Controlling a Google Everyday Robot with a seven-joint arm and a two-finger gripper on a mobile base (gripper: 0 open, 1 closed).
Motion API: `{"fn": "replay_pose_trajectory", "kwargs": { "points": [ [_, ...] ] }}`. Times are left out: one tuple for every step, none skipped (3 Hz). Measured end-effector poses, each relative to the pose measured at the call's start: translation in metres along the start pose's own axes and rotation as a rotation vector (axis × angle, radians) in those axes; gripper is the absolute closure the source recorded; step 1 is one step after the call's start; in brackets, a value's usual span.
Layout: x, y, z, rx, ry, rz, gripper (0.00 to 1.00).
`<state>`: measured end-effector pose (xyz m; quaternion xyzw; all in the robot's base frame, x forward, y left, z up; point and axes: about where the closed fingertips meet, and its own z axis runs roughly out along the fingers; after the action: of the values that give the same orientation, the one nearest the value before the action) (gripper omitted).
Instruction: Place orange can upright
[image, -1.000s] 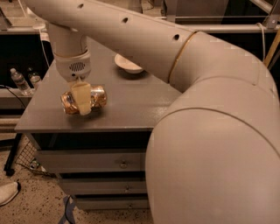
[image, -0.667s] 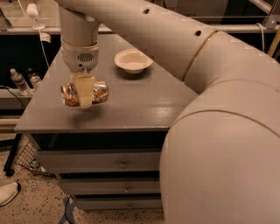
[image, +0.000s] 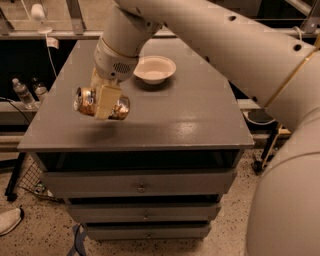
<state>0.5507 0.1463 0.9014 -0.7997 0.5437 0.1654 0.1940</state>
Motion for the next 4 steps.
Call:
{"fn": "replay_pose_trajectory", "kwargs": {
  "points": [
    [0.008, -0.001, -0.005, 0.043, -0.07, 0.028, 1.0],
    [0.009, -0.002, -0.007, 0.049, -0.076, 0.033, 1.0],
    [0.014, -0.002, -0.013, 0.102, -0.115, 0.078, 1.0],
    [0.026, -0.003, -0.029, 0.195, -0.185, 0.168, 1.0]
  ]
}}
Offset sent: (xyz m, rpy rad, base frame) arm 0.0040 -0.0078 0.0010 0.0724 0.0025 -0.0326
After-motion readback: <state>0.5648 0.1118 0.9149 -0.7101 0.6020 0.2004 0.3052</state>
